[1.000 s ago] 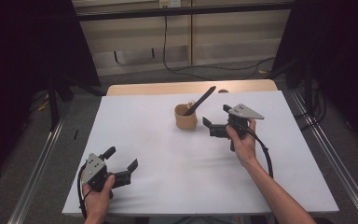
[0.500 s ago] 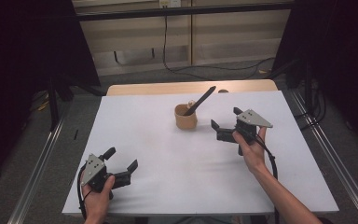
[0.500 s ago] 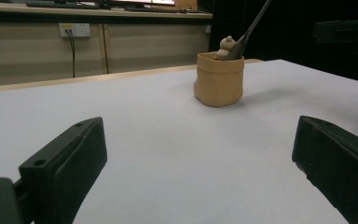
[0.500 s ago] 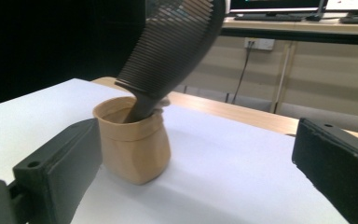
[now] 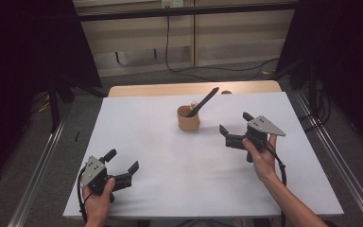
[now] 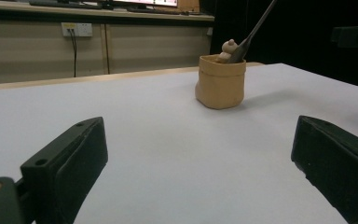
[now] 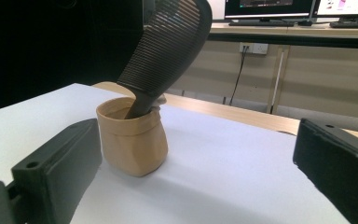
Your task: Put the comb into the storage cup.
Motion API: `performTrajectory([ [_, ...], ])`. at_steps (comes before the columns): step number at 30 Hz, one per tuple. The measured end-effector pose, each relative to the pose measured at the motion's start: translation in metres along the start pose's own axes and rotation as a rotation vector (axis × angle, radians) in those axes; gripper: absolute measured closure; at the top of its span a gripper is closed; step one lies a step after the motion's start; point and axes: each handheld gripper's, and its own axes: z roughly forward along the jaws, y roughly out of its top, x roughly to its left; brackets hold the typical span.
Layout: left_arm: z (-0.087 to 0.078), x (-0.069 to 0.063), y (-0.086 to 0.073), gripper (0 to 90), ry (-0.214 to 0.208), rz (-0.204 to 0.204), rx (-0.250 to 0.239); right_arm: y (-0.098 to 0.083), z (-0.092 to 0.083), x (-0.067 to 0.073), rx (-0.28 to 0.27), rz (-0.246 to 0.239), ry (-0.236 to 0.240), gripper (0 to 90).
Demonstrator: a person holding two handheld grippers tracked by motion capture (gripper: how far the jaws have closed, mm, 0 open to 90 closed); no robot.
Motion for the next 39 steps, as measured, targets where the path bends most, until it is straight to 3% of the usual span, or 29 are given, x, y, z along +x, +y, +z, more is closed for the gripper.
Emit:
performTrajectory([
  [3,-0.001,0.000,0.000,3.7,0.002,-0.007,-0.006,-0.002,-0.008,0.000,-0.010,-0.011,-0.006,0.0],
  [9,-0.002,0.000,0.001,3.7,0.003,0.000,-0.006,-0.005,-0.021,-0.004,-0.016,0.013,-0.006,0.0],
  [17,-0.003,-0.001,0.001,3.7,0.006,-0.009,-0.011,-0.006,-0.038,-0.010,-0.030,-0.008,-0.027,0.0],
  [23,-0.005,-0.004,0.001,3.7,0.012,-0.009,-0.016,-0.009,-0.053,-0.017,-0.039,0.003,-0.059,0.0],
  [28,-0.006,-0.004,0.001,3.7,0.019,-0.006,-0.013,-0.011,-0.066,-0.020,-0.039,-0.017,-0.098,0.3],
  [39,-0.008,-0.004,0.003,3.7,0.023,-0.006,-0.020,-0.016,-0.089,-0.025,-0.043,-0.017,-0.133,0.3],
])
